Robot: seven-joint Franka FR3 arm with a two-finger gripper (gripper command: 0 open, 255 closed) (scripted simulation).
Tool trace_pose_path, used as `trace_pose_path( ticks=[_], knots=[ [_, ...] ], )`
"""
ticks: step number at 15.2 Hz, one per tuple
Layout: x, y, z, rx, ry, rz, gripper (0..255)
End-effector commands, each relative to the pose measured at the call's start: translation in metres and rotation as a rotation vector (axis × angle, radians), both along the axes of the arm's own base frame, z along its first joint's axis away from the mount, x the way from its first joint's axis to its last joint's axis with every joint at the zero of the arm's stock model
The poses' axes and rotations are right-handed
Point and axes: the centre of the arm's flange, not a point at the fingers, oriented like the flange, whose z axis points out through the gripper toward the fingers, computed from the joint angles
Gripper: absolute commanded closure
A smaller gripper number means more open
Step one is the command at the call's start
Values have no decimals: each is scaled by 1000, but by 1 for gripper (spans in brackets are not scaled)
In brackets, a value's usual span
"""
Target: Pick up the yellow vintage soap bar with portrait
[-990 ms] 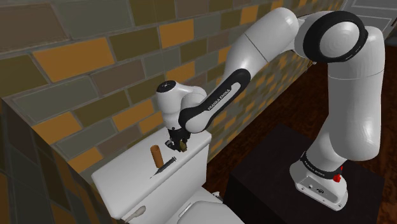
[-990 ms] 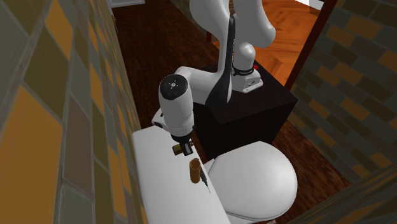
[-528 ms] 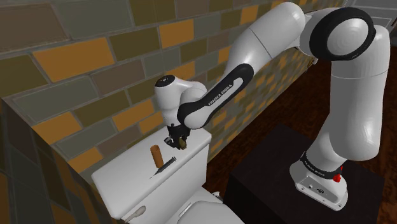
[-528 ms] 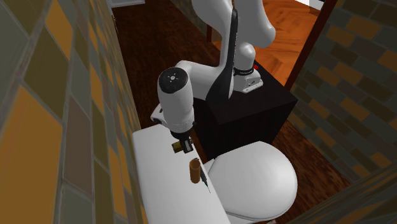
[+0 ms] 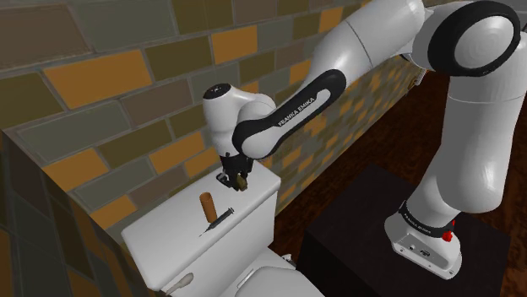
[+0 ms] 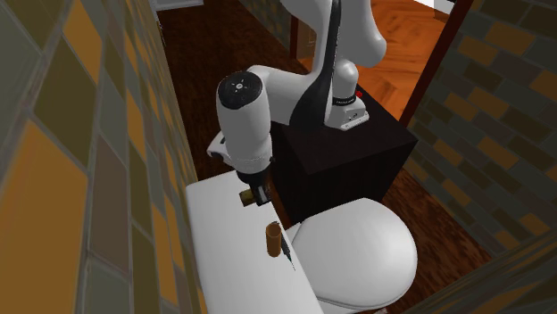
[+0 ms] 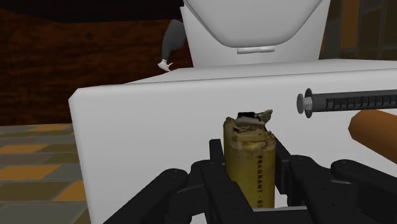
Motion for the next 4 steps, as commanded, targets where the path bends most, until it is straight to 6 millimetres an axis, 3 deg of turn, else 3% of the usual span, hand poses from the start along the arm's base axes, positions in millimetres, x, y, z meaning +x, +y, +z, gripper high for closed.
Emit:
trace_pose_path(
  ticks=[1, 4],
  knots=[
    [1, 0, 11, 0, 0, 0, 255],
    [1, 0, 17, 0, 0, 0, 255]
  ],
)
